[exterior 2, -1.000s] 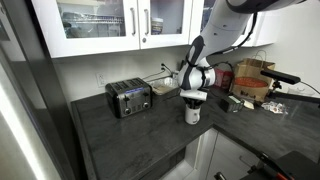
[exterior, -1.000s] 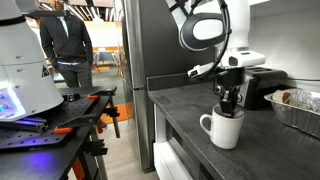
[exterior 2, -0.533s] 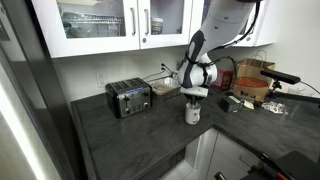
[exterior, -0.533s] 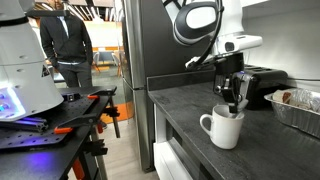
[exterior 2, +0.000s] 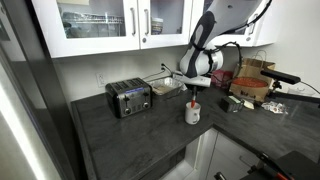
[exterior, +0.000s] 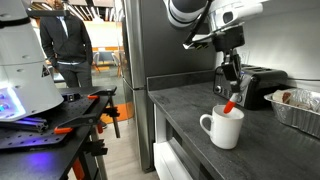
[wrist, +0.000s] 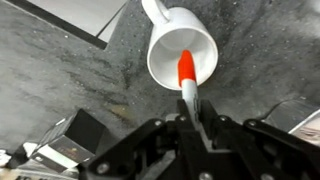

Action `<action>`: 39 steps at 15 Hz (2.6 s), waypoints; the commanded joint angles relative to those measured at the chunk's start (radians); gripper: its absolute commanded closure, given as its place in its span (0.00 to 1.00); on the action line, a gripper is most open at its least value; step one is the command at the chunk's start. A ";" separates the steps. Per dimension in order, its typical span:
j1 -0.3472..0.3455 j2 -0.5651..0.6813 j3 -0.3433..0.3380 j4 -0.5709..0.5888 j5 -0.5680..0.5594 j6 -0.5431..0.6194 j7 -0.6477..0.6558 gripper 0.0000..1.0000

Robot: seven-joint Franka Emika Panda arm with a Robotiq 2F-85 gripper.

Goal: Pick the marker from the cup and put it on the table

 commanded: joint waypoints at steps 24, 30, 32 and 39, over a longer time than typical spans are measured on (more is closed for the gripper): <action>-0.333 0.382 0.546 0.591 0.193 -0.691 -0.485 0.95; -0.289 0.463 0.512 0.707 0.127 -0.770 -0.452 0.34; -0.284 0.441 0.509 0.696 0.107 -0.716 -0.464 0.19; -0.318 0.254 0.521 0.536 0.125 -0.617 -0.495 0.00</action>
